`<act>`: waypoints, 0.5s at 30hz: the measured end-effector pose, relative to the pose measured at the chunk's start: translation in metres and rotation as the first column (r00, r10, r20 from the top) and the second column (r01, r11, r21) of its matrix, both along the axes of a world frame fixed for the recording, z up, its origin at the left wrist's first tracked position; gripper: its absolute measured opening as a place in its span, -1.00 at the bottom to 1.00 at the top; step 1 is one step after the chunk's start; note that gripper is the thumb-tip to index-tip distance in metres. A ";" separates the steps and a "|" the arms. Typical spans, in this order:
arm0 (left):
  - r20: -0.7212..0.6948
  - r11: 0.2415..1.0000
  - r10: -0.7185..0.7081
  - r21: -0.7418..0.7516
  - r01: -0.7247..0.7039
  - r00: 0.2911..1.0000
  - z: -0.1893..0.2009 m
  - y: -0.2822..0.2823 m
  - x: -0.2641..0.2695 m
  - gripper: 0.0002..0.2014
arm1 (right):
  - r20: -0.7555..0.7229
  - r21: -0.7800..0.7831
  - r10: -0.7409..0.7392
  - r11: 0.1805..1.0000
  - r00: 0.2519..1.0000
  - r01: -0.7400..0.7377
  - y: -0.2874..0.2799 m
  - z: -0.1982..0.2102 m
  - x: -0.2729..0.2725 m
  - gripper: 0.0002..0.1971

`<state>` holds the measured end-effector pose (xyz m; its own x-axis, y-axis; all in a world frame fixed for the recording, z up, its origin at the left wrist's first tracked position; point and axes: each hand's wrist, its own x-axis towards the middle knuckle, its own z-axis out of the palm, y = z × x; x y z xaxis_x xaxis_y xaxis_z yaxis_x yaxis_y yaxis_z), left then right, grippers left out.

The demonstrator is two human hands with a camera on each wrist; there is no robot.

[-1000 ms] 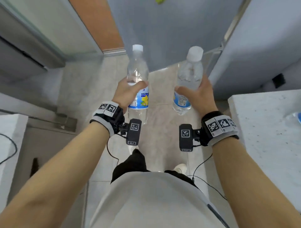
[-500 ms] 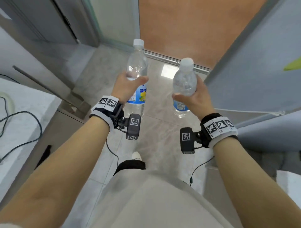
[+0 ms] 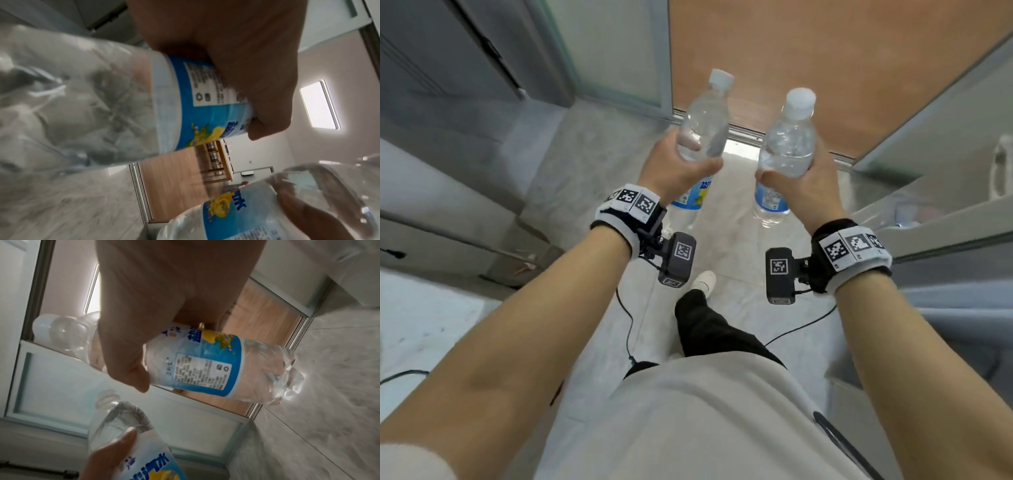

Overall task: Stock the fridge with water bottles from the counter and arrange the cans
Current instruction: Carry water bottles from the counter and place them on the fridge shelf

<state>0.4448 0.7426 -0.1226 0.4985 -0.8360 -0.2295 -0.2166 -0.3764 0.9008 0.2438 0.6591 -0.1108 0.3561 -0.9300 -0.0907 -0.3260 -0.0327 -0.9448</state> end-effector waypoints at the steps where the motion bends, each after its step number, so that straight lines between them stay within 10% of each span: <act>1: 0.012 1.000 -0.020 0.003 0.020 1.000 0.001 -0.018 0.006 -0.35 | 0.012 0.007 -0.014 1.000 1.000 0.014 -0.018 -0.003 0.008 -0.28; 15: 0.031 0.946 -0.325 0.007 0.325 0.945 0.027 -0.301 0.086 -0.50 | 0.136 0.075 -0.241 0.970 0.961 0.233 -0.256 -0.005 0.076 -0.30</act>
<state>0.5303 0.4419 -0.0958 0.2069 -0.9534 -0.2198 -0.3550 -0.2825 0.8912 0.3195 0.4032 -0.1159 0.1390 -0.9841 -0.1105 -0.1793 0.0848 -0.9801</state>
